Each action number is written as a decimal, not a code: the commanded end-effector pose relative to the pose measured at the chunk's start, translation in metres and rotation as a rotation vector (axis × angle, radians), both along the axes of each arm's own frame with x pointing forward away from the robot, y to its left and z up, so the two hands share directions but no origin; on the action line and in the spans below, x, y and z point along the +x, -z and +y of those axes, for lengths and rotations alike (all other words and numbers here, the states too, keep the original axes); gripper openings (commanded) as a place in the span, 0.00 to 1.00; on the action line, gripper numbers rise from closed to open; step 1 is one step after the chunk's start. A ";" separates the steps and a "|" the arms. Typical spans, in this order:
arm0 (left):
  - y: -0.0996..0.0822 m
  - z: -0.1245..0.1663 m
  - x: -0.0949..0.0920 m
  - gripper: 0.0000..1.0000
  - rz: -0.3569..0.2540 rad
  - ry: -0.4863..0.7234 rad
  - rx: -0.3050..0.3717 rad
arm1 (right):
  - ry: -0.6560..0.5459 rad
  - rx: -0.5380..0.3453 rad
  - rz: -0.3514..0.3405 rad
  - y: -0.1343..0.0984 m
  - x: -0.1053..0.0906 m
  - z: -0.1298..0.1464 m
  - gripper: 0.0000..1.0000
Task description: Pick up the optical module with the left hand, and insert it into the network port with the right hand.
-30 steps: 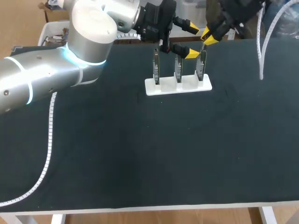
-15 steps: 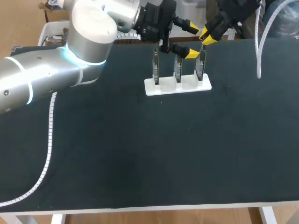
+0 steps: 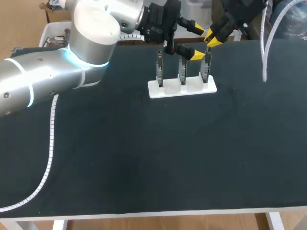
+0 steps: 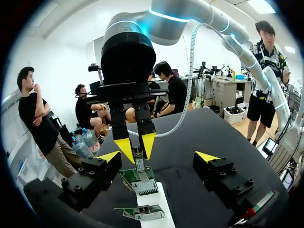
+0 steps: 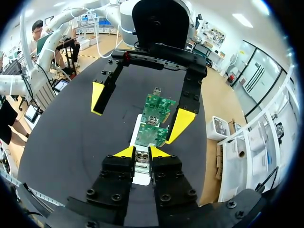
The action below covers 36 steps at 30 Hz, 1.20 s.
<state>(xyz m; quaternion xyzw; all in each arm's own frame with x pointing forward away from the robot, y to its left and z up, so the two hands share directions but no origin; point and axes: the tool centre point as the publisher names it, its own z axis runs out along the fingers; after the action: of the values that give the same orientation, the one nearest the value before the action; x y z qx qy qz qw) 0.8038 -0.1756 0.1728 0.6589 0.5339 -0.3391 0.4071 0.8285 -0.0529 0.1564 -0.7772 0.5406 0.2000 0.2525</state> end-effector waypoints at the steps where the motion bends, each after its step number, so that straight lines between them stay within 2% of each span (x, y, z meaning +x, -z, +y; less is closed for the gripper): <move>1: -0.001 -0.001 0.000 1.00 0.000 -0.001 0.004 | 0.002 -0.001 0.000 0.006 0.001 0.002 0.00; 36: -0.001 -0.001 0.000 1.00 0.000 -0.001 0.004 | -0.003 0.042 0.045 0.013 0.018 0.000 0.00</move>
<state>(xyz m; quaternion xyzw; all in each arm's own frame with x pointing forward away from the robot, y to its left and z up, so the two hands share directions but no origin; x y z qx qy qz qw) 0.8038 -0.1756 0.1728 0.6589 0.5339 -0.3391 0.4071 0.8358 -0.0556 0.1517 -0.7655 0.5443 0.2202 0.2633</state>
